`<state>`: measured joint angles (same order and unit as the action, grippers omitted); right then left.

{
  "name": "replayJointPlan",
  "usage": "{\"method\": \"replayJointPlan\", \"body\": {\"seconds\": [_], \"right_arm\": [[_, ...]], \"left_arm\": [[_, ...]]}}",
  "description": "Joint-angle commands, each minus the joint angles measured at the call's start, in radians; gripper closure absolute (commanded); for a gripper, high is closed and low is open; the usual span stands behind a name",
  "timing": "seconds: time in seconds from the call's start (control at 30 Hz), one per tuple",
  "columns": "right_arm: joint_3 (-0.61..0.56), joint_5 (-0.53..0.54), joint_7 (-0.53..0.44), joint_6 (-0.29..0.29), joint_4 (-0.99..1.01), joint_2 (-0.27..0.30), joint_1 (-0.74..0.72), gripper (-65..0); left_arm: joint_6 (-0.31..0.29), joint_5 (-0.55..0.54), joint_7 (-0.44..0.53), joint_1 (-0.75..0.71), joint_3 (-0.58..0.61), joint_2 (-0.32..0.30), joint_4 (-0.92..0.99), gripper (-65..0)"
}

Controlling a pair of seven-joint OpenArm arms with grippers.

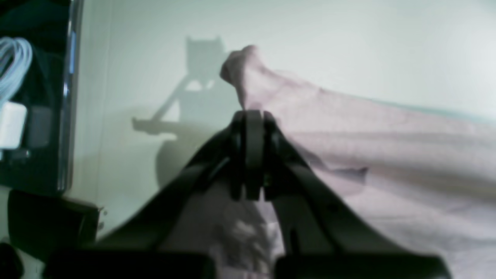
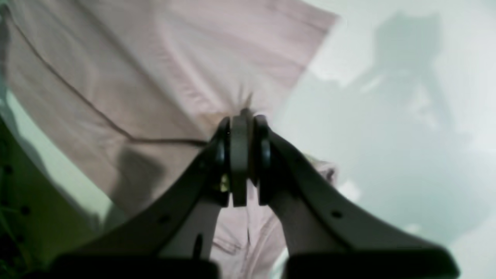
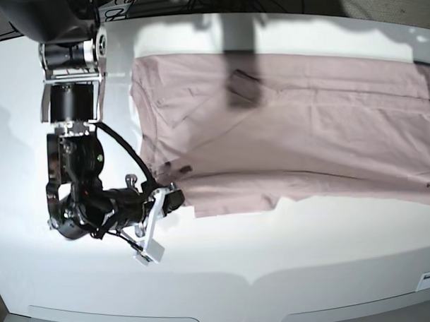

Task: Fold the T-shirt properly
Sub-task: 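Lift the hem with both grippers and fold it over toward the collar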

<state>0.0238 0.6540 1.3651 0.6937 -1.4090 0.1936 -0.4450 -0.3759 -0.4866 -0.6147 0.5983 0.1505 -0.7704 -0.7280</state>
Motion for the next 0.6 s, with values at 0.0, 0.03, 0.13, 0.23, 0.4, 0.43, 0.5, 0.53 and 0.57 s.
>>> {"method": "replayJointPlan", "body": {"seconds": [0.0,0.03,0.13,0.23,0.4,0.43,0.5,0.53,0.57], "right_arm": [[0.002,-0.002,-0.026,0.004,-0.046,0.005,-0.025,0.0],[0.002,-0.02,-0.033,0.004,-0.069,0.006,-0.01,0.0],[0.002,-0.054,-0.049,0.004,-0.11,0.005,0.029,0.0],[0.003,-0.053,-0.049,0.004,-0.127,0.005,0.056,0.0],[0.003,-0.053,-0.049,0.004,-0.187,0.006,0.094,0.0],[0.003,-0.053,-0.049,0.004,-0.204,0.005,0.102,0.0],[0.003,-0.053,-0.05,0.004,-0.244,0.005,0.126,0.0],[0.003,-0.053,-0.05,0.004,-0.265,0.005,0.141,0.0],[0.003,-0.053,-0.051,0.004,-0.285,0.005,0.157,0.0]], "left_arm": [[0.002,-0.01,0.01,0.018,-0.006,-0.026,-0.027,0.0],[0.002,-0.012,0.005,0.008,-0.007,-0.028,-0.042,0.0],[0.001,-0.012,0.001,-0.056,-0.045,-0.028,-0.106,0.0],[0.002,-0.009,-0.004,-0.146,-0.131,-0.028,-0.19,0.0],[0.002,-0.005,-0.058,-0.305,-0.333,-0.028,-0.346,0.0],[0.002,-0.006,-0.071,-0.333,-0.368,-0.027,-0.38,0.0],[0.002,-0.021,-0.113,-0.386,-0.425,-0.028,-0.45,0.0],[0.002,-0.02,-0.129,-0.411,-0.445,-0.028,-0.484,0.0],[0.002,-0.02,-0.142,-0.436,-0.46,-0.028,-0.515,0.0]]}}
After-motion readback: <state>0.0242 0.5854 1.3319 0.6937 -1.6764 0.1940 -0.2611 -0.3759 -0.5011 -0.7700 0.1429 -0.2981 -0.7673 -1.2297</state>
